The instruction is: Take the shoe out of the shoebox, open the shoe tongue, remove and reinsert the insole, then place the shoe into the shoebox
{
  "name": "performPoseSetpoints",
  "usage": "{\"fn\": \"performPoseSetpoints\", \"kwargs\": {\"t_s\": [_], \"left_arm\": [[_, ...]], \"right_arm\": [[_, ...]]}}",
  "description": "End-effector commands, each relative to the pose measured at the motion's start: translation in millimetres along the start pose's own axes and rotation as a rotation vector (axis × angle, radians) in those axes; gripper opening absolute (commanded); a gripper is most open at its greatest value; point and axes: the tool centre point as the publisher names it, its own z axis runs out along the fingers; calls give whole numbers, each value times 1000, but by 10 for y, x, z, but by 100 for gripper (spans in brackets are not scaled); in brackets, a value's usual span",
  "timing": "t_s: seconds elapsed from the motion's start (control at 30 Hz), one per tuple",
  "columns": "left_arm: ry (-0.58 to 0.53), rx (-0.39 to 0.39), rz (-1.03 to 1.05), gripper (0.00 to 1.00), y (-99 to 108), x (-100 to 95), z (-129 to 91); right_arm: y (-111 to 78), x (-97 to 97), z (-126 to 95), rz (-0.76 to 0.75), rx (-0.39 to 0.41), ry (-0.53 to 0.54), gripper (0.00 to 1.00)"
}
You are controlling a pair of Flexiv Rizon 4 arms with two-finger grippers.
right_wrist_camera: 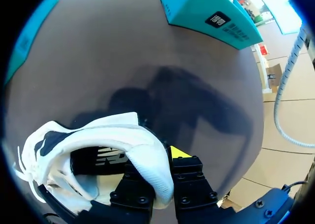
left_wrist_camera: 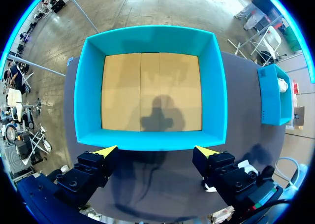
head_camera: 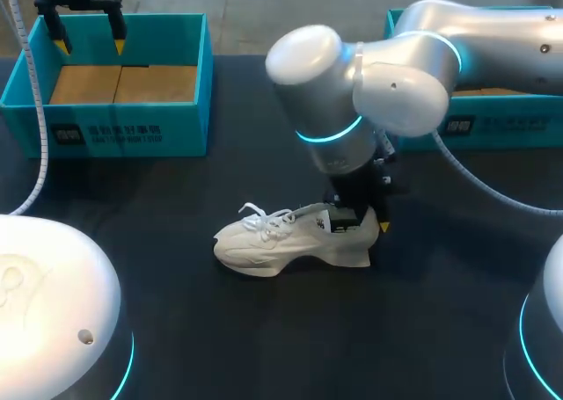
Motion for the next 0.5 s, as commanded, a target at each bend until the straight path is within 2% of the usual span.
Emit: {"fn": "performPoseSetpoints", "kwargs": {"t_s": [0.03, 0.1, 0.13, 0.5], "left_arm": [[0, 0, 0, 100, 0, 0, 0], [0, 0, 0, 100, 0, 0, 0], [0, 0, 0, 100, 0, 0, 0], [0, 0, 0, 100, 0, 0, 0]], "right_arm": [[-26, 93, 29, -2, -5, 0, 0], [-36, 98, 28, -1, -3, -3, 49], [-45, 97, 3, -1, -4, -6, 100], [-143, -22, -367, -91, -4, 36, 100]]}}
